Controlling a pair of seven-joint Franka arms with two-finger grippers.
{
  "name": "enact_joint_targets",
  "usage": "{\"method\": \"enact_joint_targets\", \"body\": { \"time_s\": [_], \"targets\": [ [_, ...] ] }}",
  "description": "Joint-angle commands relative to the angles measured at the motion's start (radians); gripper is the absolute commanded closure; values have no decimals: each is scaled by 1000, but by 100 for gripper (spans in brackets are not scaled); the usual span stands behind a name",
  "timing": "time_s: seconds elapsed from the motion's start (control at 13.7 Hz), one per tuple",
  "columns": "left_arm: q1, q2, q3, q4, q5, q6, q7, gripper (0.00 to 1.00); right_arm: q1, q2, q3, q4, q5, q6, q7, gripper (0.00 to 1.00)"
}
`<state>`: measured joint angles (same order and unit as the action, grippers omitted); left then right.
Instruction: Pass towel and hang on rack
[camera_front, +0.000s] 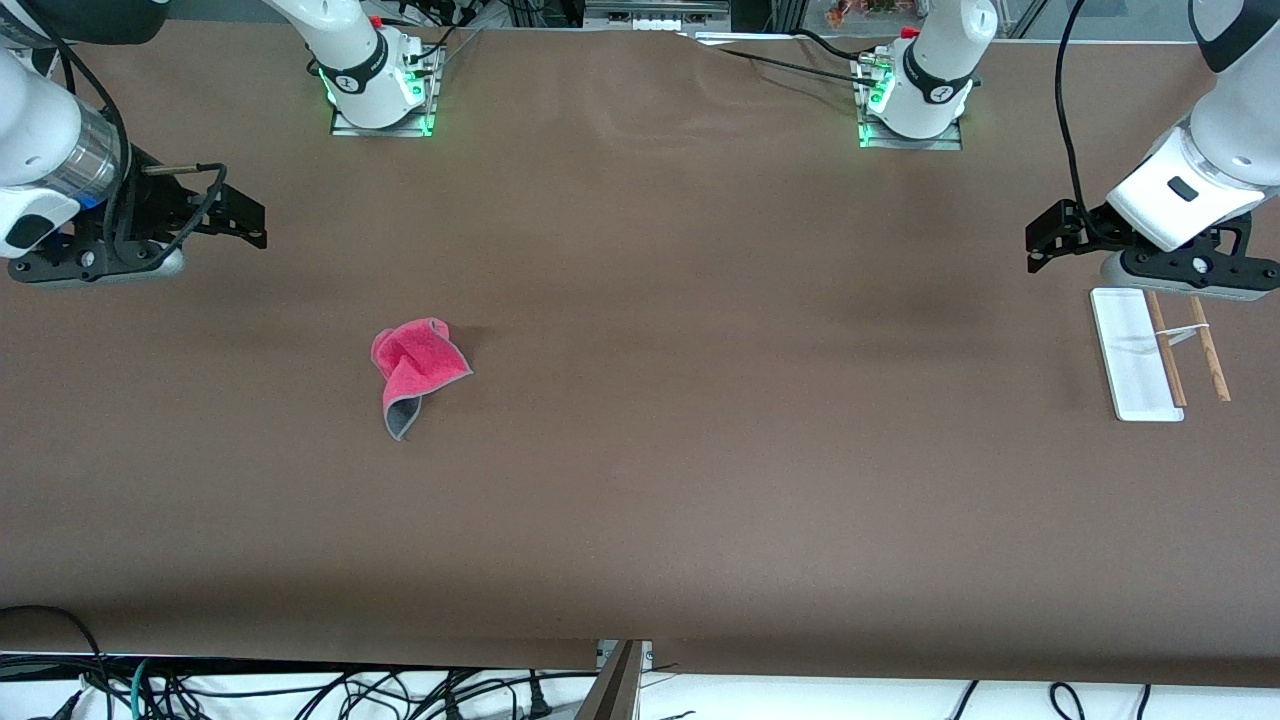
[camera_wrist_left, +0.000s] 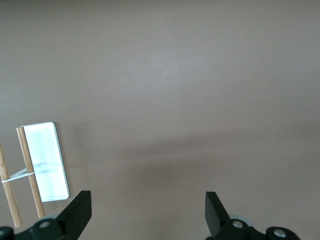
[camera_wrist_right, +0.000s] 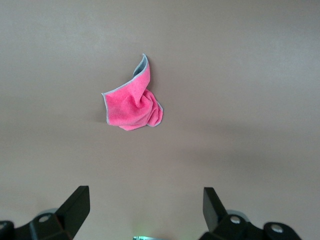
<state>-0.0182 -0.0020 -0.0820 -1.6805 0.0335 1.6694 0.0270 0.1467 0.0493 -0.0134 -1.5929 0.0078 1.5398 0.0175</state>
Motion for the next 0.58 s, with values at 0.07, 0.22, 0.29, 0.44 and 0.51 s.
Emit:
{"method": "enact_joint_targets", "body": {
  "time_s": [0.07,0.22,0.29,0.44,0.51],
  "targets": [
    [-3,13,-5,27,9,-11,-7,0,-21,-20,20,-3,-12,8,4,0],
    [-3,11,-7,27,9,-22,-1,0,-21,-13,18,8,-12,5,-2,0],
    [-3,13,-10,27,9,-22,-10,0,-21,-14,20,5,-12,2,5,0],
    [0,13,-7,27,9,-22,2,0,-21,-14,20,4,-12,0,10,0],
    [4,11,-7,27,9,-23,4,0,-21,-14,20,1,-11,0,12,0]
  ]
}}
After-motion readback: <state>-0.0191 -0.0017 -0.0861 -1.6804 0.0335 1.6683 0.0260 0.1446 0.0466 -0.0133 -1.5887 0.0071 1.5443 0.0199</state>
